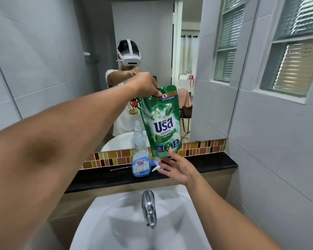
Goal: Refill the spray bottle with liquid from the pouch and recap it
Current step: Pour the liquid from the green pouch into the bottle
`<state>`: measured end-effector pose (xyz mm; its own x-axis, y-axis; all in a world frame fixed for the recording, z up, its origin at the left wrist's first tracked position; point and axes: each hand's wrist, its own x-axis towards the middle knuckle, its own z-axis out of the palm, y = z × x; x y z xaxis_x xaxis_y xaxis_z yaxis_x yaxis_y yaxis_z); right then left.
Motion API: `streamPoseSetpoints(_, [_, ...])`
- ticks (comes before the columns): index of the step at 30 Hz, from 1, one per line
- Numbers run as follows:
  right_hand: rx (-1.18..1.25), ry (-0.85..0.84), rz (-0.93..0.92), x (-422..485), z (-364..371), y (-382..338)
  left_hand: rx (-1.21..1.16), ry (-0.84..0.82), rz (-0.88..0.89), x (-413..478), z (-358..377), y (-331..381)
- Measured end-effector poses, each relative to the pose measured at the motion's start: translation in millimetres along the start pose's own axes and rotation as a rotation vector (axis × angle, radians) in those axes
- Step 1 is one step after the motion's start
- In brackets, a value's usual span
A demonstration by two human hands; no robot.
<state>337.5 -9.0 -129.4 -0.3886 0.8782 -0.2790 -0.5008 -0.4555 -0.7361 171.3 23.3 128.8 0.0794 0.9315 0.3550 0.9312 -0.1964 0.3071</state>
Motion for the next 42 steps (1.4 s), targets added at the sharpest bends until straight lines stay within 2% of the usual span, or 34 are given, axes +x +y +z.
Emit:
streamPoseSetpoints(5, [0.092,-0.058,-0.048,1,4,-11,-0.115,-0.012,-0.026,6,2,-2])
streamPoseSetpoints(9, [0.078,0.033,-0.094,0,3,-12,-0.261,-0.02,-0.04,9,5,-5])
streamPoseSetpoints(13, [0.013,0.088,-0.1,2,-8,-25,-0.446,-0.128,-0.087,12,10,-16])
streamPoseSetpoints(21, [-0.082,0.177,-0.191,20,-39,-85,-0.251,-0.306,-0.103,22,16,-42])
streamPoseSetpoints(26, [-0.244,0.133,-0.183,41,-40,-130,-0.195,-0.174,-0.175,33,38,-77])
streamPoseSetpoints(29, [-0.341,0.127,-0.18,54,-38,-146,-0.181,-0.162,-0.196,36,51,-95])
streamPoseSetpoints(42, [-0.573,0.067,-0.156,100,-25,-172,-0.383,-0.076,-0.312,19,87,-143])
